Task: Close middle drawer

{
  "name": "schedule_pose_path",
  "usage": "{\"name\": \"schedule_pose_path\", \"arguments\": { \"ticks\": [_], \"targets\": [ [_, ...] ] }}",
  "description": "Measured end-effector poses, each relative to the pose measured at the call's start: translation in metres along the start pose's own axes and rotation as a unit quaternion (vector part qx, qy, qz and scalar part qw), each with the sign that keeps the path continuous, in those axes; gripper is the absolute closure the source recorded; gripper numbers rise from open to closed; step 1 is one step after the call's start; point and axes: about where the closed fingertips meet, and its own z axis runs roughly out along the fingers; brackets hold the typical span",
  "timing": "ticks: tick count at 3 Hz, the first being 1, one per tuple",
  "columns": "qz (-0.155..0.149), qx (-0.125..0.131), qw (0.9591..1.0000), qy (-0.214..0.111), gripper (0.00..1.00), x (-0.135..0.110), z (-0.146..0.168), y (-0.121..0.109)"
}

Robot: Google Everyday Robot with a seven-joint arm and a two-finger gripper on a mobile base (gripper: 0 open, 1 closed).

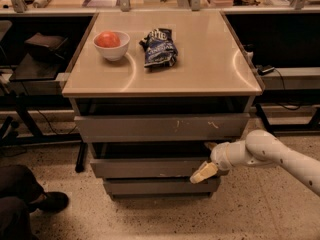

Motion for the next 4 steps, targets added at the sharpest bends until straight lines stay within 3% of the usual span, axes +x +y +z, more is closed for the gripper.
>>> {"name": "schedule_pose_path", "arguments": {
  "ticks": [1, 2, 3, 4],
  "targets": [
    [-0.007, 0.004, 1.0000, 0.002, 0.00, 0.012, 0.002, 0.008],
    [-0.027, 0.018, 0.9993, 0.019, 0.00, 0.044, -0.002, 0.030],
    [-0.056, 0.041, 0.9969, 0.038, 0.00, 0.057, -0.015, 0.063],
    [-0.055, 0.031, 0.9971, 0.042, 0.00, 0.063, -0.010, 0.076]
  ]
}}
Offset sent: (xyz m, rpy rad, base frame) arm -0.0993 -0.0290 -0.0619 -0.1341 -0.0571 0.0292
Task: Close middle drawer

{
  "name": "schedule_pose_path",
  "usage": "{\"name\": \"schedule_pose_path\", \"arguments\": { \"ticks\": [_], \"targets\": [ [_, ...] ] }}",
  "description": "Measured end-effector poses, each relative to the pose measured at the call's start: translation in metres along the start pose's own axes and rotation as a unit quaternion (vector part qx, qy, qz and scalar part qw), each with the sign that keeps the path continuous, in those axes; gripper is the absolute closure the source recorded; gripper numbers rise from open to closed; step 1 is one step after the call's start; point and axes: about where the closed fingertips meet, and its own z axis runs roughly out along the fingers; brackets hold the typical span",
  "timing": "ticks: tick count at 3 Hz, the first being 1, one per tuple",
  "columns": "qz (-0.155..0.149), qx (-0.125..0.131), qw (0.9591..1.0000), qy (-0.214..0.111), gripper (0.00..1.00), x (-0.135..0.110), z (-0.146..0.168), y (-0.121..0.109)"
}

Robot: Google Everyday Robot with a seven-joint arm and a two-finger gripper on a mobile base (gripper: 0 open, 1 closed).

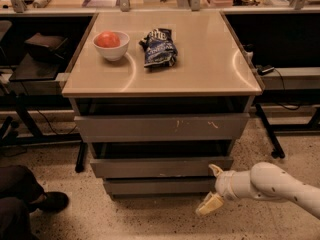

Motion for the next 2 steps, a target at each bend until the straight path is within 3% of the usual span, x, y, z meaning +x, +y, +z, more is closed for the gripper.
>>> {"name": "schedule_pose_path", "arguments": {
  "ticks": [1, 2],
  "targets": [
    [-0.003, -0.004, 1.0000, 0.005, 0.00, -0.001, 0.010, -0.004],
    [-0.005, -0.038, 0.9993, -0.006, 0.00, 0.001, 0.045, -0.015]
  ]
}}
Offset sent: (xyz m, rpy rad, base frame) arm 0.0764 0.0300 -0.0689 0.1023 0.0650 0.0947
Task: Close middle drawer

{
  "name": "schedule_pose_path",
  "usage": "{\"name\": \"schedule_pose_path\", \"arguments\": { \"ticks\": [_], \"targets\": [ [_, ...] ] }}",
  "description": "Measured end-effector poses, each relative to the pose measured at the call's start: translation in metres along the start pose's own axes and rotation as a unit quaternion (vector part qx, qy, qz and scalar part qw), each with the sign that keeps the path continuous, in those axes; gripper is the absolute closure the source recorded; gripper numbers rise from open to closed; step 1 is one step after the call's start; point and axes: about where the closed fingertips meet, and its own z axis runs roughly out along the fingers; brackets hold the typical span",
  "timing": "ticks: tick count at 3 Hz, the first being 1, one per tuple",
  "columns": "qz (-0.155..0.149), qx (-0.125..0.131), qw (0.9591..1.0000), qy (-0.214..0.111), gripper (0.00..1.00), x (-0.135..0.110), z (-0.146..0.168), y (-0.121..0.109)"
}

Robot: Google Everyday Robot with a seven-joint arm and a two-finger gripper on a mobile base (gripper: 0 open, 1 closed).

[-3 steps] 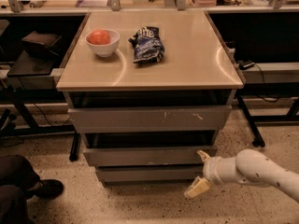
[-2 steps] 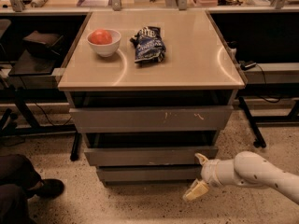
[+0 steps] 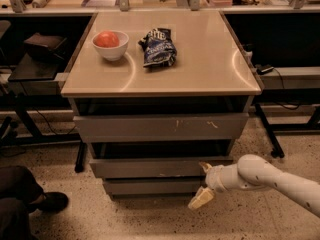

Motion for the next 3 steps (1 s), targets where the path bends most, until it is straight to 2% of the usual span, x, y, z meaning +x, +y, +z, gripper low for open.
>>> {"name": "schedule_pose_path", "arguments": {
  "ticks": [1, 2, 3],
  "targets": [
    [0.011, -0.018, 0.9997, -0.006, 0.00, 0.005, 0.017, -0.015],
    [0.030, -0.016, 0.9993, -0.016, 0.00, 0.005, 0.018, -0.042],
    [0.030, -0.016, 0.9993, -0.016, 0.00, 0.005, 0.018, -0.042]
  ]
}}
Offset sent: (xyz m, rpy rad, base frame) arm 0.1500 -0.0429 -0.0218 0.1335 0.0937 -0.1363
